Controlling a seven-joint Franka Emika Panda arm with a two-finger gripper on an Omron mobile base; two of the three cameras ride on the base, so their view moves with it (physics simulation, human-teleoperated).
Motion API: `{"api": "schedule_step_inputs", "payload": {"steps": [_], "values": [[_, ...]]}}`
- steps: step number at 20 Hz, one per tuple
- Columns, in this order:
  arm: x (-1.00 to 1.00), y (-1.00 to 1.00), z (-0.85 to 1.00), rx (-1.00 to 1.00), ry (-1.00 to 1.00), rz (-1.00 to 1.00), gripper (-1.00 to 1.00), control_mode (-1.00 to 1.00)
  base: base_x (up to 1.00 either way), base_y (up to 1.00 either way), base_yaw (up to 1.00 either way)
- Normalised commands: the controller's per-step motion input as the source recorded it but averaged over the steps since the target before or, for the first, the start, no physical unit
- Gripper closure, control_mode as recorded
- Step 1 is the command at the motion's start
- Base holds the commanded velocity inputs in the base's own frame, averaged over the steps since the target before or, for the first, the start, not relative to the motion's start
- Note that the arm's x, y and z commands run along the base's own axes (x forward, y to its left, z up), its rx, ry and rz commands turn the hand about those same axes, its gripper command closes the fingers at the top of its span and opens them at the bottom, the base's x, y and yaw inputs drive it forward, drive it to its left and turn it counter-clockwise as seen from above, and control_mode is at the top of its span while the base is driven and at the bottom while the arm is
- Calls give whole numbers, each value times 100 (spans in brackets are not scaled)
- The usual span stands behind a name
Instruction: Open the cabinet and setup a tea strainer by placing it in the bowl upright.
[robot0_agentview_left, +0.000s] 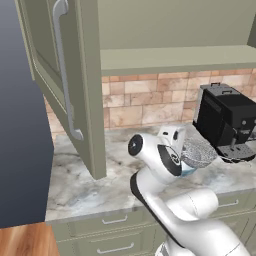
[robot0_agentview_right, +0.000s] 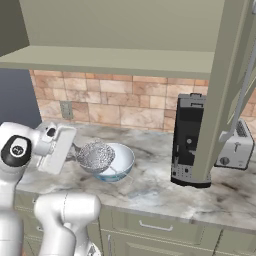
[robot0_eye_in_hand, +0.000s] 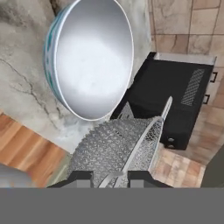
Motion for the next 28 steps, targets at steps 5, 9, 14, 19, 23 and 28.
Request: {"api": "schedule_step_inputs", "payload": {"steps": [5, 9, 14, 19, 23, 28], "values": [[57, -9, -25, 0, 0, 0, 100, -100, 0, 0, 0], [42, 0, -6, 0, 0, 0, 100, -100, 0, 0, 0], [40, 4, -15, 0, 0, 1, 100, -100, 0, 0, 0], [33, 3, -29, 0, 2, 0, 100, -100, 0, 0, 0], [35, 3, -33, 0, 3, 0, 100, -100, 0, 0, 0], [34, 6, -23, 0, 0, 0, 100, -100, 0, 0, 0]]}}
